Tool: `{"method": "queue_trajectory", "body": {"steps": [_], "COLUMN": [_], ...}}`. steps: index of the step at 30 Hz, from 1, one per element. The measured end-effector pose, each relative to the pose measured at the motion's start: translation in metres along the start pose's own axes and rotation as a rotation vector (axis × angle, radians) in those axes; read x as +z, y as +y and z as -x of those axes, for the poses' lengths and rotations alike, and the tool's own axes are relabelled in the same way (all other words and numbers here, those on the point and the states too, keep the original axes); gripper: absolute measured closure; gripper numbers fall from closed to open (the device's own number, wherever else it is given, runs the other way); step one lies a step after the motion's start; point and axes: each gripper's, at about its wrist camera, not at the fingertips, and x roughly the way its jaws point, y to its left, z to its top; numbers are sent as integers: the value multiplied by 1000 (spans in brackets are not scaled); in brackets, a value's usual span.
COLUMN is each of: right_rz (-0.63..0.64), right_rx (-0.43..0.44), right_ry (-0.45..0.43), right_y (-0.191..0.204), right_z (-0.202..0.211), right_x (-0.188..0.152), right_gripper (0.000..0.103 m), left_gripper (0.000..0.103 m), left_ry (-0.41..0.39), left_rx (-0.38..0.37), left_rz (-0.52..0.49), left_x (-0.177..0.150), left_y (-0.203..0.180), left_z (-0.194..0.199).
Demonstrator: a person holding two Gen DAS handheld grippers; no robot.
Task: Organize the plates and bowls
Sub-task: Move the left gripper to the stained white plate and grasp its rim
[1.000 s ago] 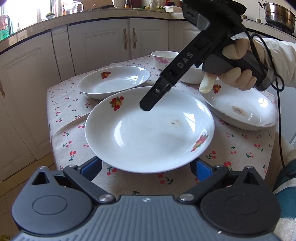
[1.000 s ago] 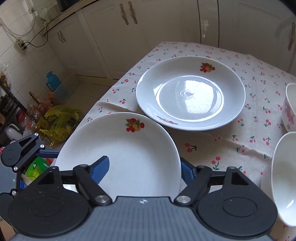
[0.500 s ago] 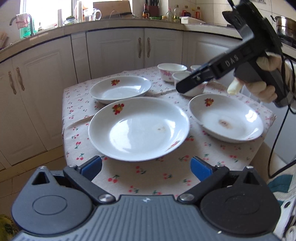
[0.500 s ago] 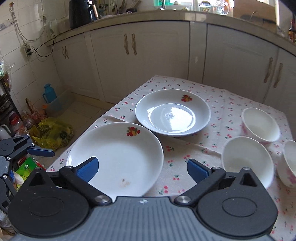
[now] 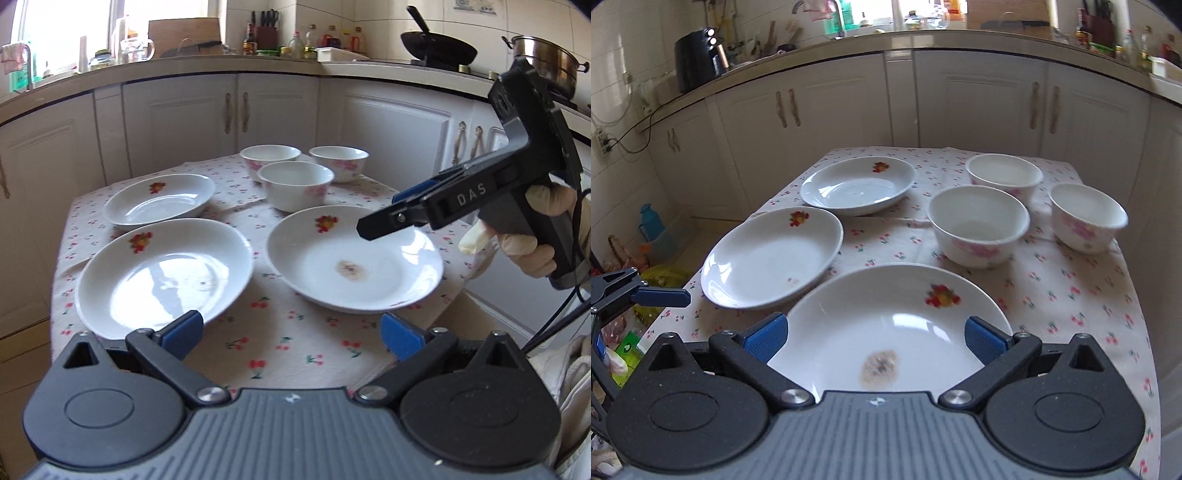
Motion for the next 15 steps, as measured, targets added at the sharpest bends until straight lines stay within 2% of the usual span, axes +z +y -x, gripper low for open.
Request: {"method": "queue_trajectory", "body": {"steps": [6, 15], "right_rz": [27, 96], "right_rx": [4, 67], "right_ry": [-30, 9], "right_y": [-18, -34], "right_z": [21, 27], "right_x": [-32, -71], "right_gripper": [0, 0], "left_gripper": [1, 1], "left_ry": [18, 37], "left_rx": [-4, 54], "left_rz": [-16, -63], "left_x": [12, 43], "left_y": [-13, -22], "left_z": [-12, -30]}}
